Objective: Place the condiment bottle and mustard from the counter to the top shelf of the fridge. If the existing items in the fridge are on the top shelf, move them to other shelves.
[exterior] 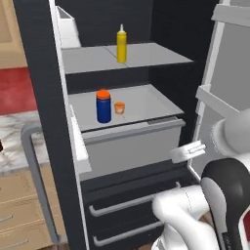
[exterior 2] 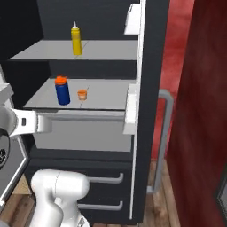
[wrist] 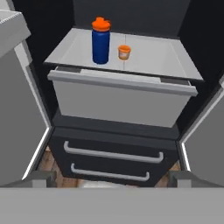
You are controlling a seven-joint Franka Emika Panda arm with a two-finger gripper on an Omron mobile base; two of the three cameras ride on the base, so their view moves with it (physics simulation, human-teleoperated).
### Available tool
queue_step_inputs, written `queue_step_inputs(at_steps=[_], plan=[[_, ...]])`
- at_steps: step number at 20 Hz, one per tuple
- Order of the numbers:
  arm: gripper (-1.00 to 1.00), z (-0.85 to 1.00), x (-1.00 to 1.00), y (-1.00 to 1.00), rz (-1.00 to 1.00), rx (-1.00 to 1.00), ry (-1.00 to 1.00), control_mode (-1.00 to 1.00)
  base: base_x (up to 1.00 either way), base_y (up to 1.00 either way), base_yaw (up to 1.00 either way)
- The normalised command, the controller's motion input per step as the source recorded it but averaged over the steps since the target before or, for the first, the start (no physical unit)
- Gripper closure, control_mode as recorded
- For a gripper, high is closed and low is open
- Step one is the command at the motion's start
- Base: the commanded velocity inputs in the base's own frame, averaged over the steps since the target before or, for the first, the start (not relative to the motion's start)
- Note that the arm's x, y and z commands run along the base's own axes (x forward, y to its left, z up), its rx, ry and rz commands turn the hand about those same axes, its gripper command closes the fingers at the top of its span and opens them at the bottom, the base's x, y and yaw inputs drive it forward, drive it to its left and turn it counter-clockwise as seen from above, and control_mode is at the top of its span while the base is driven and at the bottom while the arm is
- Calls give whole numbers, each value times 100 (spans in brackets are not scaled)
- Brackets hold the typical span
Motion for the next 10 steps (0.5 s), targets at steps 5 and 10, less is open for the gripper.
queue_step_inputs(at_steps=[5, 10], plan=[[-100, 0, 0, 0, 0, 0, 0, 100, -100, 35, 0], [-100, 0, 0, 0, 0, 0, 0, 100, -100, 93, 0]])
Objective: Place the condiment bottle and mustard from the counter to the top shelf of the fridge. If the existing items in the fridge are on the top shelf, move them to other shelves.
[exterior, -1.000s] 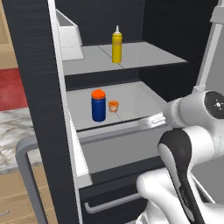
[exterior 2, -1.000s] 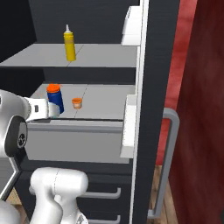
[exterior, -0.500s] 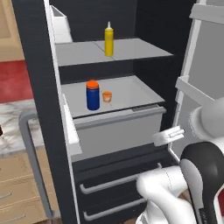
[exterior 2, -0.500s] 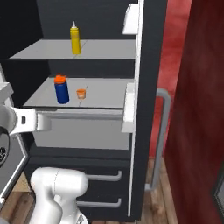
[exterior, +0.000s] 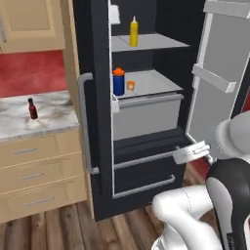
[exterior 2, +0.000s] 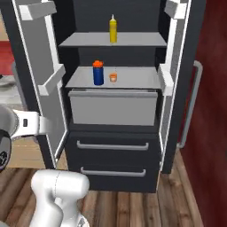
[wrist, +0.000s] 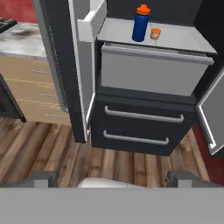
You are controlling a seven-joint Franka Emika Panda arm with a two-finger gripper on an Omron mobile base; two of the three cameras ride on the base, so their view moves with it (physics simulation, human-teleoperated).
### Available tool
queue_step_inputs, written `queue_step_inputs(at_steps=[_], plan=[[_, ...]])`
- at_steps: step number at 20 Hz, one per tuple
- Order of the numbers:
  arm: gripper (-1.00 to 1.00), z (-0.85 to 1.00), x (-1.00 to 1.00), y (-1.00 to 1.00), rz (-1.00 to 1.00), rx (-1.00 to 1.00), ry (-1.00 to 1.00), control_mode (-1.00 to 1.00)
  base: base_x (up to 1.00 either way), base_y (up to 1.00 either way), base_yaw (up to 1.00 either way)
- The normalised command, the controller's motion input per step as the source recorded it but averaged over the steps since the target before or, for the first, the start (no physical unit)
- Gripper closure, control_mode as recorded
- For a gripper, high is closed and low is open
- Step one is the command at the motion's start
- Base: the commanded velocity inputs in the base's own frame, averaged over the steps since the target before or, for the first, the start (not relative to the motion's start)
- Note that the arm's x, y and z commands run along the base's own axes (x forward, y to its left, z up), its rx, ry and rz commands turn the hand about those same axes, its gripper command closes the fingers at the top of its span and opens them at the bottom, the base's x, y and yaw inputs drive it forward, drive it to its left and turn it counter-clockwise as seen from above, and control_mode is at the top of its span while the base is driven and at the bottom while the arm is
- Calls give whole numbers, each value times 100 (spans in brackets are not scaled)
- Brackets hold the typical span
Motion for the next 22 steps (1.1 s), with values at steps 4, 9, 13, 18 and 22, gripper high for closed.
queue_step_inputs(at_steps=[4, 9, 13, 18, 22], plan=[[-100, 0, 0, 0, 0, 0, 0, 100, -92, 100, 0], [-100, 0, 0, 0, 0, 0, 0, 100, -18, 100, 0], [-100, 0, 0, 0, 0, 0, 0, 100, 78, 100, -10], [-100, 0, 0, 0, 0, 0, 0, 100, 100, 83, -10], [-100, 0, 0, 0, 0, 0, 0, 100, 99, 31, -7]])
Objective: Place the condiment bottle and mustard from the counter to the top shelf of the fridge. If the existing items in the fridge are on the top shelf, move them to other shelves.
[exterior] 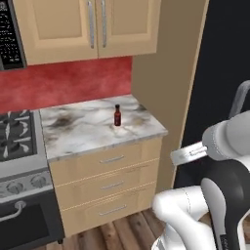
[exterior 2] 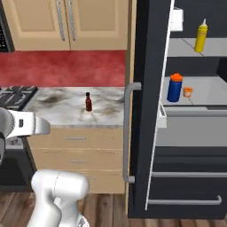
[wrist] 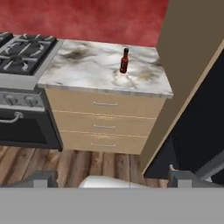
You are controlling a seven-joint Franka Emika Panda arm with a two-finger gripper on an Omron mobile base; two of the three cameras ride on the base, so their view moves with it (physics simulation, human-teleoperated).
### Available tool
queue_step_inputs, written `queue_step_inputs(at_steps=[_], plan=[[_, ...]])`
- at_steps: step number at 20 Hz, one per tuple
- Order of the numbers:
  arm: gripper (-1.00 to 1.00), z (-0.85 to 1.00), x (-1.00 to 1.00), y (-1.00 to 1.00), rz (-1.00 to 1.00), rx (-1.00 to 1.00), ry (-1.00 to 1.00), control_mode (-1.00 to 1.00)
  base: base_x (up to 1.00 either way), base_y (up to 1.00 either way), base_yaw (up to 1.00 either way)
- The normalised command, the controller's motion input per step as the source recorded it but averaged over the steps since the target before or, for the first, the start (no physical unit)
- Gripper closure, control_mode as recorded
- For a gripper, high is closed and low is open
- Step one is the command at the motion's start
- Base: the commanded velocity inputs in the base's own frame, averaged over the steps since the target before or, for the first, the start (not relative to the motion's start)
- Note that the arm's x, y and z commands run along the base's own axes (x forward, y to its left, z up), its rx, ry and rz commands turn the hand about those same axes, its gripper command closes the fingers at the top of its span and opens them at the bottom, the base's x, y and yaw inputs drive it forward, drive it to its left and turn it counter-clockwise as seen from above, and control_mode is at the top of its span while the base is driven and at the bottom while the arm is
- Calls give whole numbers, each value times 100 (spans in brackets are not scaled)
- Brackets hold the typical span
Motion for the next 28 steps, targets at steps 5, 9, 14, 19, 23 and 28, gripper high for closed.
queue_step_inputs(at_steps=[5, 9, 14, 19, 23, 28], plan=[[-100, 0, 0, 0, 0, 0, 0, 100, 88, 1, -7], [-100, 0, 0, 0, 0, 0, 0, 100, 60, 8, -3], [-100, 0, 0, 0, 0, 0, 0, 100, 56, 11, -1], [-100, 0, 0, 0, 0, 0, 0, 100, 64, 0, -1], [-100, -21, 89, 0, -5, 1, 17, -100, 0, 0, 0], [-100, -62, 85, -6, -3, 5, 15, -100, 0, 0, 0]])
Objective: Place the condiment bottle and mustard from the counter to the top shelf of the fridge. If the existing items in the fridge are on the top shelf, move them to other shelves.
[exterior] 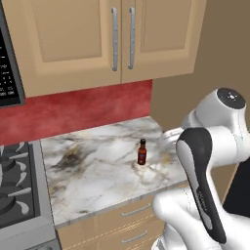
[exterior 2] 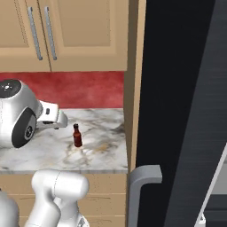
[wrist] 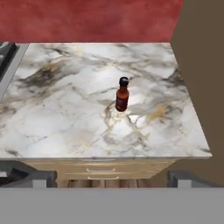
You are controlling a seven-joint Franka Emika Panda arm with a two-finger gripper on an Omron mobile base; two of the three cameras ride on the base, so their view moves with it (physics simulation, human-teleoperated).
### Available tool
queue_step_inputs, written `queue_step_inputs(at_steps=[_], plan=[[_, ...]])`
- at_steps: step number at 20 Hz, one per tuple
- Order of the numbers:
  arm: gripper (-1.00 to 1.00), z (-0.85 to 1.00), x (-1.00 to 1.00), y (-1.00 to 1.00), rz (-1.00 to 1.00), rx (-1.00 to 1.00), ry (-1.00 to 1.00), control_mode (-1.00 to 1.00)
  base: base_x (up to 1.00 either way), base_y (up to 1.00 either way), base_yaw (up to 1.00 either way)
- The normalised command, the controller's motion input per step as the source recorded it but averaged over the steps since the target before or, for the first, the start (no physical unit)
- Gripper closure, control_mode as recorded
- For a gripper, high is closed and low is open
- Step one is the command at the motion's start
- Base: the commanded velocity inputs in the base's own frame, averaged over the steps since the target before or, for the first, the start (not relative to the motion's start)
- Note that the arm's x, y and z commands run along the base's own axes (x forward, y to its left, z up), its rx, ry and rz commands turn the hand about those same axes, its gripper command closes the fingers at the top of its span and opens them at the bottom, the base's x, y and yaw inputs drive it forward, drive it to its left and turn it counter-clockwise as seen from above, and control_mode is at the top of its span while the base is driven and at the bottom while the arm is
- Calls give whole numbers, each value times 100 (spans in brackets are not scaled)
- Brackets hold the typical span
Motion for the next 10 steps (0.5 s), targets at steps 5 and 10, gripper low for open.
queue_step_inputs(at_steps=[5, 10], plan=[[-100, -87, 63, -7, -2, 10, 13, -100, 0, 0, 0], [-100, -83, 60, -1, -1, 7, 3, -100, 0, 0, 0]])
